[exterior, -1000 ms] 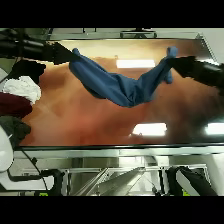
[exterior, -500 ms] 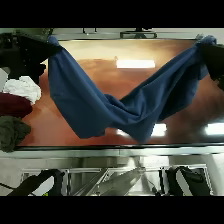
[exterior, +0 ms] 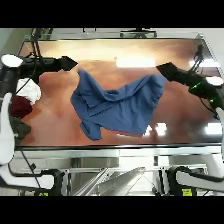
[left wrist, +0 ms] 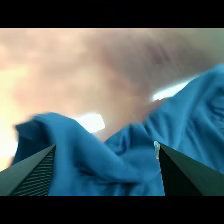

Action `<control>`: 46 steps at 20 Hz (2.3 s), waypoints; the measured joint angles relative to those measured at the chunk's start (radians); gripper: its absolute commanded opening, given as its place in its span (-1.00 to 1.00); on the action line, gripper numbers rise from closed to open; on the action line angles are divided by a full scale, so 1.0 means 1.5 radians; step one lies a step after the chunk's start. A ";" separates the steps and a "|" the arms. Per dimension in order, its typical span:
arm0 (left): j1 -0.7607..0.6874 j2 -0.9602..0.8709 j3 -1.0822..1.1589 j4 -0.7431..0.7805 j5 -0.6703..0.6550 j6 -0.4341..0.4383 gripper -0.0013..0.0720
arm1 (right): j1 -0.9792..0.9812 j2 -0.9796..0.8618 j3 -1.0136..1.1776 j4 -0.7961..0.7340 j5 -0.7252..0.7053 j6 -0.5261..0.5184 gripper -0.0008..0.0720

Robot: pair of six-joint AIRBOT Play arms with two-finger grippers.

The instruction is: Fold the shirts.

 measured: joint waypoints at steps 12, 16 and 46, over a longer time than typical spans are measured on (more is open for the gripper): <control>0.130 -0.104 -0.010 0.123 -0.236 -0.092 1.00 | -0.158 0.045 -0.065 -0.308 0.238 0.141 0.77; 0.117 -0.107 -0.103 0.131 -0.165 -0.077 0.95 | -0.154 0.074 -0.182 -0.373 0.244 0.179 0.79; 0.132 0.190 -0.036 -0.316 -0.430 0.039 -0.90 | -0.160 0.372 -0.033 -0.077 0.344 0.070 -0.94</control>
